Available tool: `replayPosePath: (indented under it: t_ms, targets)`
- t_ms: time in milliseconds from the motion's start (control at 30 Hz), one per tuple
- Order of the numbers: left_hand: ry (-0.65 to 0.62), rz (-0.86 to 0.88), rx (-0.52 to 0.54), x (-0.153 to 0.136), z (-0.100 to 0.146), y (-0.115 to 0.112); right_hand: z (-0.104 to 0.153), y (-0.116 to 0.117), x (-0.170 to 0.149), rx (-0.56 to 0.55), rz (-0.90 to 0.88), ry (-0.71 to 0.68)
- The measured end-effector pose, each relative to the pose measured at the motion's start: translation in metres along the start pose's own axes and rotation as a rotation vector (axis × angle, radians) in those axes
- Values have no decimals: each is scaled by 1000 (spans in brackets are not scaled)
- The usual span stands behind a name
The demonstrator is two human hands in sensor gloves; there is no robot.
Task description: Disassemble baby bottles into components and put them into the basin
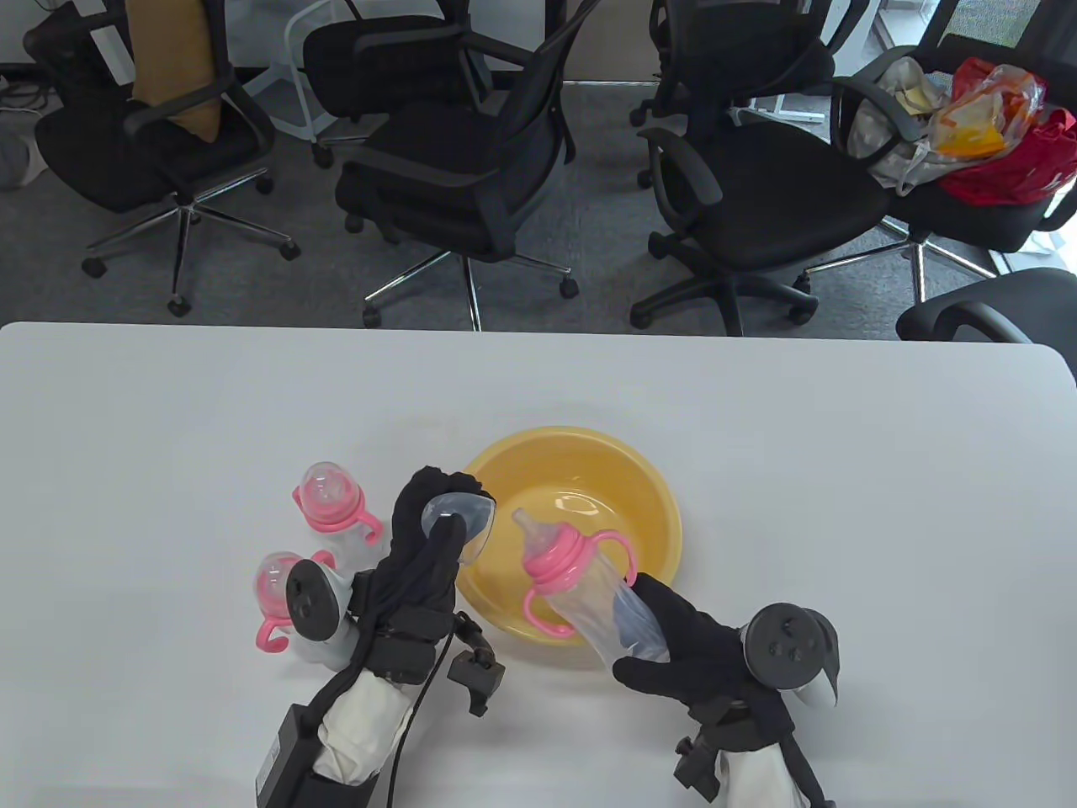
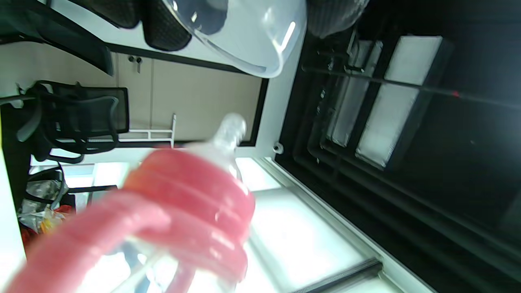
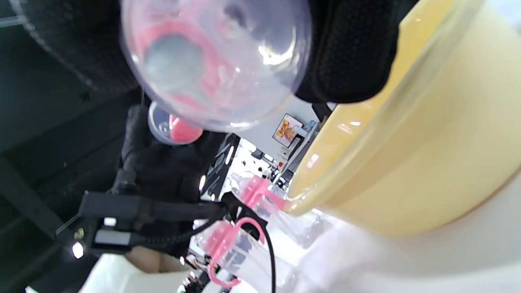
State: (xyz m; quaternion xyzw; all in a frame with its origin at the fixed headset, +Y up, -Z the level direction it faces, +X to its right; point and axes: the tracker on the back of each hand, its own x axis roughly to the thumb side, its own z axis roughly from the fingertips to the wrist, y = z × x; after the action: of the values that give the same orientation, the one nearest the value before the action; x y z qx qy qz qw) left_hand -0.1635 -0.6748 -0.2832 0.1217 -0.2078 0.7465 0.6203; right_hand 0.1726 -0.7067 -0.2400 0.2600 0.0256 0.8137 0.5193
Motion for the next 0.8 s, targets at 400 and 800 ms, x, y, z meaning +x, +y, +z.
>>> replayPosePath:
  t_ms: [400,800]
  targets:
    - [453,-486,-292,-36,-39,-37,19,-26,-30,-271,-178,90]
    - [785,-894,-695,-83,-50,-71,17,-19,-32,-252,-147,113]
